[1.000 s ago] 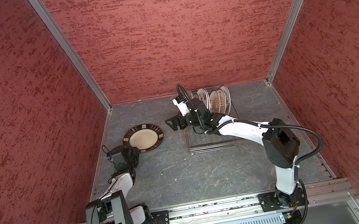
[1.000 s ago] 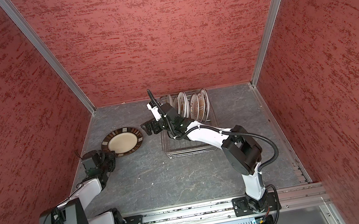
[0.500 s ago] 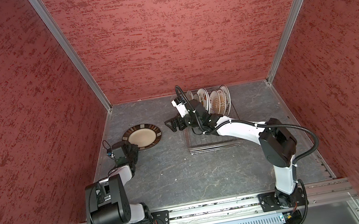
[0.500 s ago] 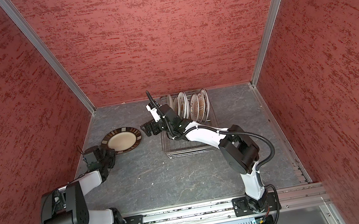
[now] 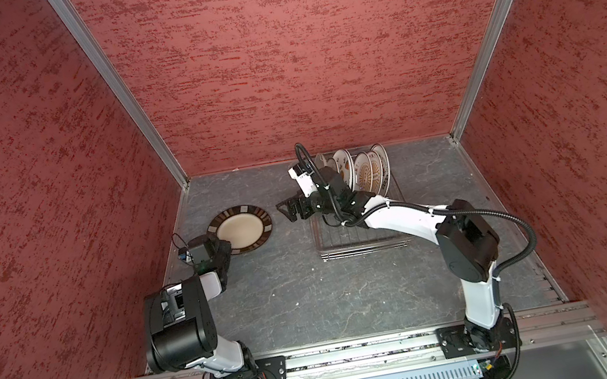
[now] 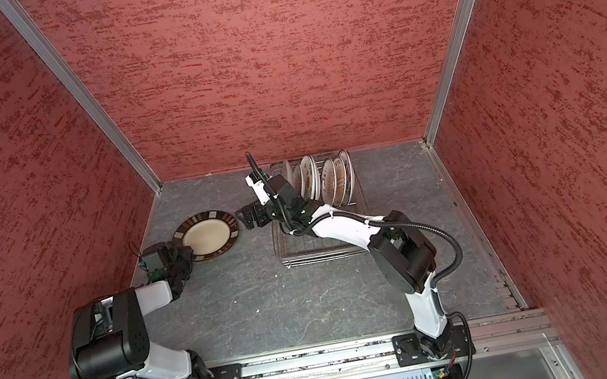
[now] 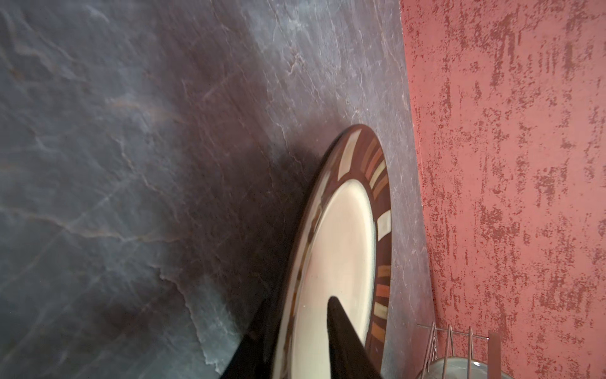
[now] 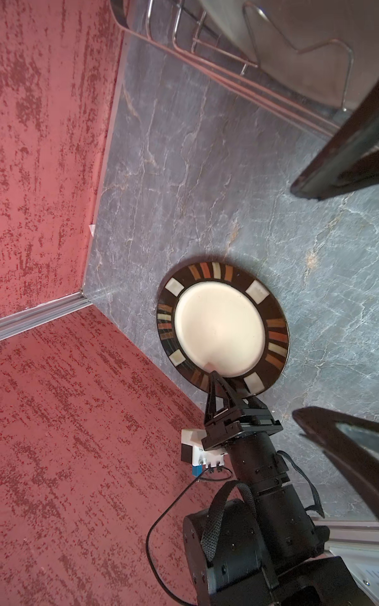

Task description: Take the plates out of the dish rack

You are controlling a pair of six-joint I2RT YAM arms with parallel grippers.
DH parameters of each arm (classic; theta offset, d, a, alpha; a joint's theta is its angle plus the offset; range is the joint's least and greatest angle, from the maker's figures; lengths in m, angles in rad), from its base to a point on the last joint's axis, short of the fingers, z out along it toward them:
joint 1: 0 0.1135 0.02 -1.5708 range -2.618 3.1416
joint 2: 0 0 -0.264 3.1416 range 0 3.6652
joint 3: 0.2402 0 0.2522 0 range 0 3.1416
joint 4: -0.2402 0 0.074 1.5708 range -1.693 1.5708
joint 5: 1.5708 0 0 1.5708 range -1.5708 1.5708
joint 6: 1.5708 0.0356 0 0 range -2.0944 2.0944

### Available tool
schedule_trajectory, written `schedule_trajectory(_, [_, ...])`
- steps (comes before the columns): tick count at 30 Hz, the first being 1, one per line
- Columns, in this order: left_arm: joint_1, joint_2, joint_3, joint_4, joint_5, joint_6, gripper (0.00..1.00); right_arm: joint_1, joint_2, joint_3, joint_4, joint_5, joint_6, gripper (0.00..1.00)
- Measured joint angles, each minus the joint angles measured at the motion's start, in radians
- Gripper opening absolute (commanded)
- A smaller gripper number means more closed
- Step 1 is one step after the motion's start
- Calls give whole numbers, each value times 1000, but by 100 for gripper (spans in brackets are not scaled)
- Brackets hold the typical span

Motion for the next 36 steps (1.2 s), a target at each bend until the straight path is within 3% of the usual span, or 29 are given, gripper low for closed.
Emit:
schedule_trajectory(1, [0, -1, 5, -8, -3, 3, 43, 0, 0, 0, 0, -1, 2, 99])
schedule_trajectory(4, [-2, -1, 21, -35, -15, 13, 46, 0, 0, 0, -1, -1, 5, 99])
schedule_trajectory(8, [-5, -1, 28, -45, -27, 20, 57, 0, -10, -10, -1, 2, 5, 99])
schedule_trajectory(16, [-13, -10, 31, -71, -51, 34, 98, 0, -61, -45, -6, 12, 3, 99])
schedule_trajectory(25, [-37, -116, 31, -145, -103, 50, 99, 1, -128, -92, -9, 50, -17, 99])
schedule_trajectory(36, [-161, -301, 104, -342, -321, 113, 100, 1, -300, -112, -87, 231, -40, 99])
